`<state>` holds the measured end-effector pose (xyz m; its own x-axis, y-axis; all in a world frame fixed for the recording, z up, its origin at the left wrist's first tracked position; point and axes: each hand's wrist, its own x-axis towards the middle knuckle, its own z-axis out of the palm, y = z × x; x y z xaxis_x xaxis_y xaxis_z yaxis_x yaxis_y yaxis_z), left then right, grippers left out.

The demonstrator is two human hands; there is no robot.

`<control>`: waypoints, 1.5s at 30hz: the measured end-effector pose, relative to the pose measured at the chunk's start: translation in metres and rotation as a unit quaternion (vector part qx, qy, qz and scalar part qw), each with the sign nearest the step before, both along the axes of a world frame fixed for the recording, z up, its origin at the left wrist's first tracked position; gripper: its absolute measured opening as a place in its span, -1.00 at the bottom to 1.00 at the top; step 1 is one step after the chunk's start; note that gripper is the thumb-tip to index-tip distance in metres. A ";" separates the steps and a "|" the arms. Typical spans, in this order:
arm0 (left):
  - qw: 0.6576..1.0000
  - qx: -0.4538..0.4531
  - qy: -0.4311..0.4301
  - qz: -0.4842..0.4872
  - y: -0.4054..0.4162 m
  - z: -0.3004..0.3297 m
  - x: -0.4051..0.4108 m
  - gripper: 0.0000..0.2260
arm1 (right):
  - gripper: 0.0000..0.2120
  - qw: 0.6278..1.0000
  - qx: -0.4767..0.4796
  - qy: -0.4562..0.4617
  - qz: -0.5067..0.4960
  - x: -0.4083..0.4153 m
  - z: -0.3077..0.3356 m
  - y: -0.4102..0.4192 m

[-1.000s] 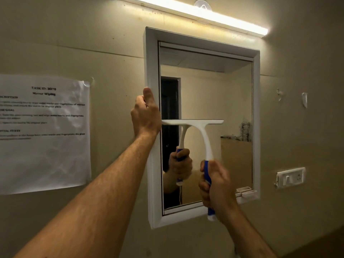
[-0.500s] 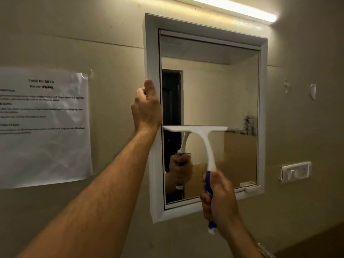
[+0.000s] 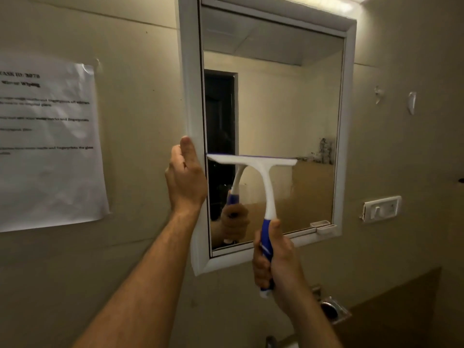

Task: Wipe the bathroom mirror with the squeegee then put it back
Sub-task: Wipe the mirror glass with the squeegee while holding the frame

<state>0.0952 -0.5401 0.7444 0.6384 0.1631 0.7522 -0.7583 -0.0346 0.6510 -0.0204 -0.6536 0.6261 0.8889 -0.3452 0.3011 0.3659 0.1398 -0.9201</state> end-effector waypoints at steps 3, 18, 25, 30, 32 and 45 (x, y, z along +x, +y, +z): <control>1.000 -0.003 -0.005 0.012 0.000 -0.002 0.004 -0.72 | -0.43 0.999 -0.015 0.014 -0.033 -0.004 -0.002 0.003; 1.000 -0.013 0.007 -0.010 0.002 -0.005 0.001 -0.73 | -0.38 0.995 -0.029 0.088 -0.047 -0.027 -0.007 -0.001; 0.999 -0.017 -0.011 -0.028 0.004 -0.009 0.014 -0.62 | -0.41 0.995 -0.038 0.027 -0.087 -0.012 0.029 0.002; 0.999 -0.011 -0.015 -0.047 0.006 -0.015 0.020 -0.64 | -0.43 0.997 0.004 0.030 -0.077 -0.009 0.012 0.012; 0.999 -0.011 -0.016 -0.051 0.006 -0.025 0.022 -0.63 | -0.44 0.996 0.017 0.034 -0.079 -0.013 -0.012 0.016; 0.999 -0.030 -0.018 -0.039 0.004 -0.049 0.024 -0.65 | -0.43 0.995 0.005 0.014 -0.094 -0.004 0.011 0.015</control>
